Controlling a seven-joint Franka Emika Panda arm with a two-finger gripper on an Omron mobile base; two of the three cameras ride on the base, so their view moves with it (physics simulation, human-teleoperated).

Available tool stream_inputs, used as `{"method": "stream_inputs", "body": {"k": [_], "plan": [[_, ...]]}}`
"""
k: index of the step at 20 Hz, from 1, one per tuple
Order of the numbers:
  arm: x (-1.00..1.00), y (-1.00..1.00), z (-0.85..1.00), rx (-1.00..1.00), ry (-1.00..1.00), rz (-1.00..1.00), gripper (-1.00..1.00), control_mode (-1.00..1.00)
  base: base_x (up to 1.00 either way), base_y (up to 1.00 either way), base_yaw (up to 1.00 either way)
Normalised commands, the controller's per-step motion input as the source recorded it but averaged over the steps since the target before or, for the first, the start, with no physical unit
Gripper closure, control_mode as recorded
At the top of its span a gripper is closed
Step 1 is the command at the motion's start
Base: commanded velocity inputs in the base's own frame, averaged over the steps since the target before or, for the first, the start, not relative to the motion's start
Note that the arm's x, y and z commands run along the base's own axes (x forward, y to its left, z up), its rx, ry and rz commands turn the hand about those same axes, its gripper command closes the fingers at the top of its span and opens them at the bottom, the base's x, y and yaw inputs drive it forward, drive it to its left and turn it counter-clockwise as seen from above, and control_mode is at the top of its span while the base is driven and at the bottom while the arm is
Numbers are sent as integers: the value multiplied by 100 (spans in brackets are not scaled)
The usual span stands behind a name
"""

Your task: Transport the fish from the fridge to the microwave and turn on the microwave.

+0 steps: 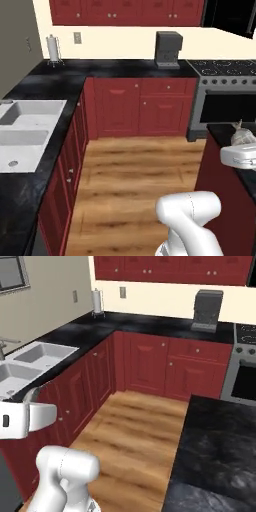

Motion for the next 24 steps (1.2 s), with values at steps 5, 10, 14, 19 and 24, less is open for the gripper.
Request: {"method": "stream_inputs", "body": {"k": [5, 10, 14, 19, 24], "plan": [[0, 0, 0, 0, 0, 0, 100, 100, 100, 3, -23], [0, 0, 0, 0, 0, 0, 100, 100, 100, 27, -25], [0, 0, 0, 0, 0, 0, 100, 100, 100, 25, -25], [0, 0, 0, 0, 0, 0, 100, 100, 85, 12, -33], [0, 0, 0, 0, 0, 0, 100, 100, 43, 13, -53]]}}
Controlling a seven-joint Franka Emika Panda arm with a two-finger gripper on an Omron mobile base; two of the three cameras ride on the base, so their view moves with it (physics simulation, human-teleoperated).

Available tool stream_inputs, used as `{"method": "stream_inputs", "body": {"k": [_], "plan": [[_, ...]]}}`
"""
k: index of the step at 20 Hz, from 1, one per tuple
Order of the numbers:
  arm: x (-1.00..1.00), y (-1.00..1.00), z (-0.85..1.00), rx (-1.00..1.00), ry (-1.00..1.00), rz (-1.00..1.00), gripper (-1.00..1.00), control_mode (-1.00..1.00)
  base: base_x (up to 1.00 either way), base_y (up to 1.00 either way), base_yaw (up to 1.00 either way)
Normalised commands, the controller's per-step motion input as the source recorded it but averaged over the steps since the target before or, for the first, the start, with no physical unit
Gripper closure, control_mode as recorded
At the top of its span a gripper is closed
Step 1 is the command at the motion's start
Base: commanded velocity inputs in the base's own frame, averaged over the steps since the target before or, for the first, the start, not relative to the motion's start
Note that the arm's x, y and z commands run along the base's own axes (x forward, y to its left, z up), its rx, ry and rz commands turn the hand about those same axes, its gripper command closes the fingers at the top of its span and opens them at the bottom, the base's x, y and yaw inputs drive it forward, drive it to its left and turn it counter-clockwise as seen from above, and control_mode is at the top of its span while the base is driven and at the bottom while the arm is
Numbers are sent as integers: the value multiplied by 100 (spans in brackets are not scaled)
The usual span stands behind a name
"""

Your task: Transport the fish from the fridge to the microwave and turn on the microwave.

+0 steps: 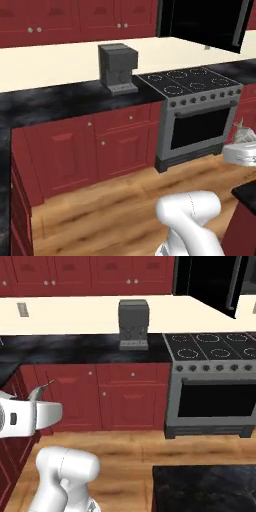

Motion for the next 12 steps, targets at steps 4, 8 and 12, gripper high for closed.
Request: {"method": "stream_inputs", "body": {"k": [4, 8, 12], "plan": [[0, 0, 0, 0, 0, 0, 100, 100, 29, 18, -63], [0, 0, 0, 0, 0, 0, 100, 100, 34, 34, -65], [0, 0, 0, 0, 0, 0, 100, 100, 21, 57, -63]]}}
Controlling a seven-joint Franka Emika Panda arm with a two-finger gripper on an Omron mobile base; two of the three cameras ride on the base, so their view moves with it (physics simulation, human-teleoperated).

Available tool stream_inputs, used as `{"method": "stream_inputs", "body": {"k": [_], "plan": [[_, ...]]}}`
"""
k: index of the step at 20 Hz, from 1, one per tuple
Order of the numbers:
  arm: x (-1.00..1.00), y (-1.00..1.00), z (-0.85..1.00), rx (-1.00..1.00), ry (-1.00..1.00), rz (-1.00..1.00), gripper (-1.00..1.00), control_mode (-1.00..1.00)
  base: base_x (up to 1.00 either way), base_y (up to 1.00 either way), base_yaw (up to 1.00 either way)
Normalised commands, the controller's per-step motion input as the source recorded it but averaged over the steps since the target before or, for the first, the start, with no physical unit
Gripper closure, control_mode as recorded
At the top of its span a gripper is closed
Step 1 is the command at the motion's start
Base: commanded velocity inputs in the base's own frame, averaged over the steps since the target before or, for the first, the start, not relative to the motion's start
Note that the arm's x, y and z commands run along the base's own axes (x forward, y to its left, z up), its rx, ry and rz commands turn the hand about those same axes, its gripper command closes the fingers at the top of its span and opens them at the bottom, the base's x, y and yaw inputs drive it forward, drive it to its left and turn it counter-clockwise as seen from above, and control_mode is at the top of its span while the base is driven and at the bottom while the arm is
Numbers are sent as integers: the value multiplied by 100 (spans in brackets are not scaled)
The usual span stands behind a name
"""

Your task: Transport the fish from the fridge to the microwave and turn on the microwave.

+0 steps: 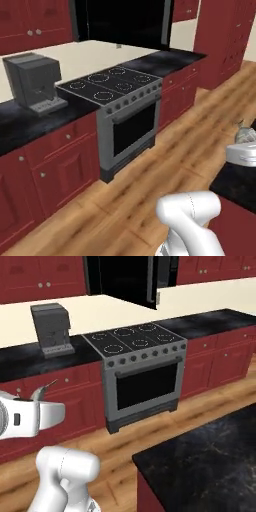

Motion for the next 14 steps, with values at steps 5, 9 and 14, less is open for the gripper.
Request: {"method": "stream_inputs", "body": {"k": [5, 9, 14], "plan": [[0, 0, 0, 0, 0, 0, 100, 100, 28, 60, -60], [0, 0, 0, 0, 0, 0, 100, 100, 40, 51, -61], [0, 0, 0, 0, 0, 0, 100, 100, 45, 60, -58]]}}
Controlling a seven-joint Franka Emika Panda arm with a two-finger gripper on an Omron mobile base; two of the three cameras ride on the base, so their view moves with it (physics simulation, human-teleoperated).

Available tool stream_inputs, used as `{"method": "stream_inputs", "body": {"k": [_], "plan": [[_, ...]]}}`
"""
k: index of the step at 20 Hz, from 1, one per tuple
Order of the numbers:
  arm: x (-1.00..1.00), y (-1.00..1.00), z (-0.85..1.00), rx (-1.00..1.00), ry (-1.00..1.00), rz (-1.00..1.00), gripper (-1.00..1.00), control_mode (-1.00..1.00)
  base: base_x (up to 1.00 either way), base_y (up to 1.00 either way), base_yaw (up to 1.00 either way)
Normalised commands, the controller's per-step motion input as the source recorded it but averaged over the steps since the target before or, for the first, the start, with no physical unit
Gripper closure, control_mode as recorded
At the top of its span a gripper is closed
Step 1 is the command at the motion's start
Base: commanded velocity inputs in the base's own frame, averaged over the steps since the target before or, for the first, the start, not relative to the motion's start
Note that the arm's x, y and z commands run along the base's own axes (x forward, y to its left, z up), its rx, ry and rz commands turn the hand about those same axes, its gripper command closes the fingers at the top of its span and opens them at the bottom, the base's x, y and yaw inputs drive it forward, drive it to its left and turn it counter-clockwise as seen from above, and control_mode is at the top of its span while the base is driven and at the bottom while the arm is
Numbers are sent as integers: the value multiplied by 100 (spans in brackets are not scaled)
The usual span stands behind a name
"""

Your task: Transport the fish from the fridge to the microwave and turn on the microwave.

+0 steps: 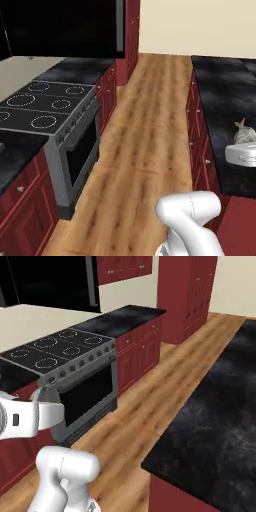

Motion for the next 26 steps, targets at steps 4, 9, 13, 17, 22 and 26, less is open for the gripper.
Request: {"method": "stream_inputs", "body": {"k": [4, 9, 13, 17, 22, 26], "plan": [[0, 0, 0, 0, 0, 0, 100, 100, 39, 63, -57], [0, 0, 0, 0, 0, 0, 100, 100, 51, 42, -53], [0, 0, 0, 0, 0, 0, 100, 100, 73, 37, -33], [0, 0, 0, 0, 0, 0, 100, 100, 67, 42, -18], [0, 0, 0, 0, 0, 0, 100, 100, 73, 21, -12], [0, 0, 0, 0, 0, 0, 100, 100, 82, 0, -9]]}}
